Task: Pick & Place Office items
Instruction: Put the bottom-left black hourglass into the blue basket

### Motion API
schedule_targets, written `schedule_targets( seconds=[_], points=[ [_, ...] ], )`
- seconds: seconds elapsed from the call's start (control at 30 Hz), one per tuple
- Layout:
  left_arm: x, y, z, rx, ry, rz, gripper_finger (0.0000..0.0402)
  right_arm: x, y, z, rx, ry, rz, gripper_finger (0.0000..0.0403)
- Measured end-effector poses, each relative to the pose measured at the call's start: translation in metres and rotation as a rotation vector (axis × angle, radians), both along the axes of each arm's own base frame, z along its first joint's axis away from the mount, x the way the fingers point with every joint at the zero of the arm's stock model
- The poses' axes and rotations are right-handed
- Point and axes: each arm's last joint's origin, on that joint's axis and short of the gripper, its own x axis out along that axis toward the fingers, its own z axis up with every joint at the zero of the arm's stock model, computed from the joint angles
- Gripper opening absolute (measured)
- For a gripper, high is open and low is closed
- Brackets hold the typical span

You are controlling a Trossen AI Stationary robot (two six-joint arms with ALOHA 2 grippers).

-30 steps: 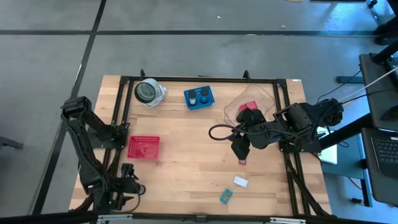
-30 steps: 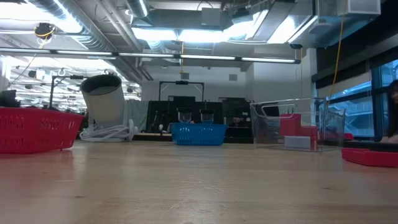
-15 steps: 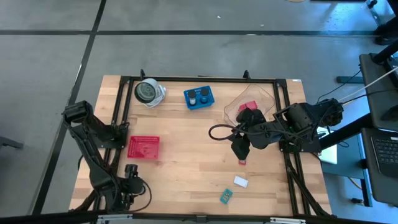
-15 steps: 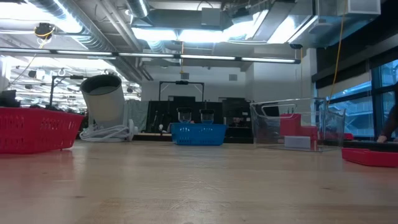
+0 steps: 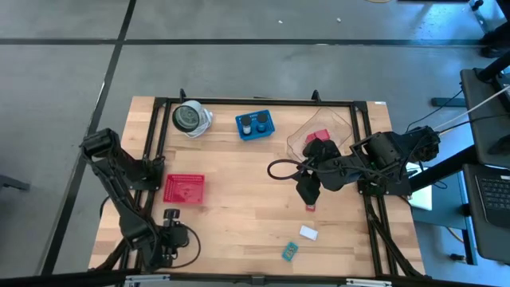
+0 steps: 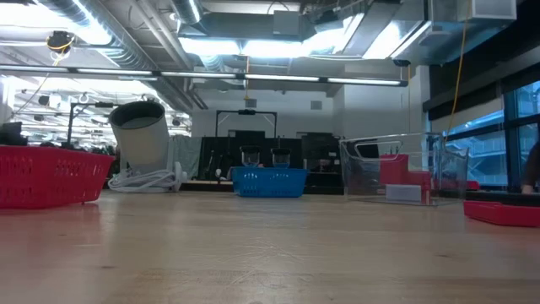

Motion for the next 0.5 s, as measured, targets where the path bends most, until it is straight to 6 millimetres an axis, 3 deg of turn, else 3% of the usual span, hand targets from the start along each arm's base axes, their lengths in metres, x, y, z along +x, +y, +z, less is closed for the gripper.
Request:
schedule_targets(
  seconds=[0.27,0.5],
  points=[
    [0.028,0.016,0.037,0.059,-0.159,0.097,0.0163,0.000,0.000,0.000,0.000,0.000,0.001,0.0170],
    [0.064,0.045,0.064,0.219,-0.369,0.209,0.0163,0.000,0.000,0.000,0.000,0.000,0.001,0.0170]
  ],
)
